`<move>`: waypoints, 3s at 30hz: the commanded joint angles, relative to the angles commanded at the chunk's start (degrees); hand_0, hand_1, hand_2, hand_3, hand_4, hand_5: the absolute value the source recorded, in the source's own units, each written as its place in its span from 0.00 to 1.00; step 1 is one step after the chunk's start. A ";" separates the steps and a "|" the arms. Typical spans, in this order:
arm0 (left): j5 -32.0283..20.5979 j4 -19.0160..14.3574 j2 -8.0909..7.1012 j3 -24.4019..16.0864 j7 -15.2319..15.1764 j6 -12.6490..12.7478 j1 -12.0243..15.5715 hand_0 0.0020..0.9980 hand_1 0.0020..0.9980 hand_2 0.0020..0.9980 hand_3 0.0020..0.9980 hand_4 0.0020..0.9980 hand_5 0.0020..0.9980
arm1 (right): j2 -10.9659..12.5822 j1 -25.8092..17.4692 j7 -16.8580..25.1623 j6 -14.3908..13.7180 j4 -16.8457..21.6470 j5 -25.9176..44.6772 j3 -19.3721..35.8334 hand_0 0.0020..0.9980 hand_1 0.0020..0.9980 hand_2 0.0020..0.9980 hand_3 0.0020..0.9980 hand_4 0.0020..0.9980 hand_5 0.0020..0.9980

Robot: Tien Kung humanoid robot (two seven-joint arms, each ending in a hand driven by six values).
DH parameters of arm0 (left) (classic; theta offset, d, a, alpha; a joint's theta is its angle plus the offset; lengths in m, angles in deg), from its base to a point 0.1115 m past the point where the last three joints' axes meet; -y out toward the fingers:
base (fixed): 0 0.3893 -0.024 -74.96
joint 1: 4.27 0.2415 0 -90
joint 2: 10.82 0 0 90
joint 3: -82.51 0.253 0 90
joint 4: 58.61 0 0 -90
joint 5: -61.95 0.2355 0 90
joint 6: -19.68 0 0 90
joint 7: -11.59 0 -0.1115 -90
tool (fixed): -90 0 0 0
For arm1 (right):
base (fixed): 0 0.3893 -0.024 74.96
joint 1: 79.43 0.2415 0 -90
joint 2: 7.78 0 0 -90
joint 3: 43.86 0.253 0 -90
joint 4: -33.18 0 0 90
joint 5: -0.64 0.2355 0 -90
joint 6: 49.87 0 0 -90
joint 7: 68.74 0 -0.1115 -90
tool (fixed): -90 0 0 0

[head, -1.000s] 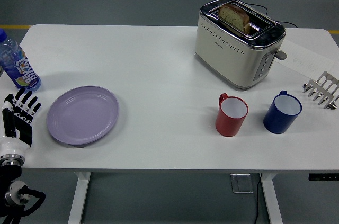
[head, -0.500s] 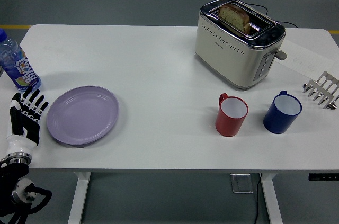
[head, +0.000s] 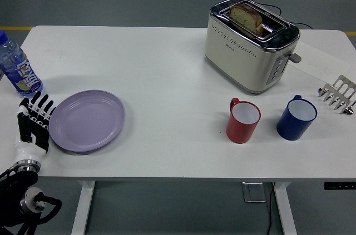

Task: Push plate across desktop

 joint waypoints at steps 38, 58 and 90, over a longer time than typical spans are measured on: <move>-0.66 0.89 3.52 3.98 -1.38 0.46 -1.86 0.82 0.87 0.87 0.85 0.53 1.00 | -0.12 -0.02 -0.55 -0.06 0.13 -1.18 0.53 0.59 0.52 0.61 0.59 0.35 0.54; -0.70 0.88 3.52 7.73 -1.49 0.36 -2.16 0.82 0.86 0.87 0.84 0.53 1.00 | -0.06 -0.43 -0.59 -0.10 0.13 -1.55 0.69 0.59 0.52 0.61 0.59 0.36 0.54; -2.33 1.71 3.52 15.75 -1.95 0.54 -5.72 0.82 0.86 0.86 0.84 0.53 1.00 | 0.13 0.44 -0.29 0.03 0.06 -1.29 0.38 0.59 0.52 0.61 0.59 0.36 0.54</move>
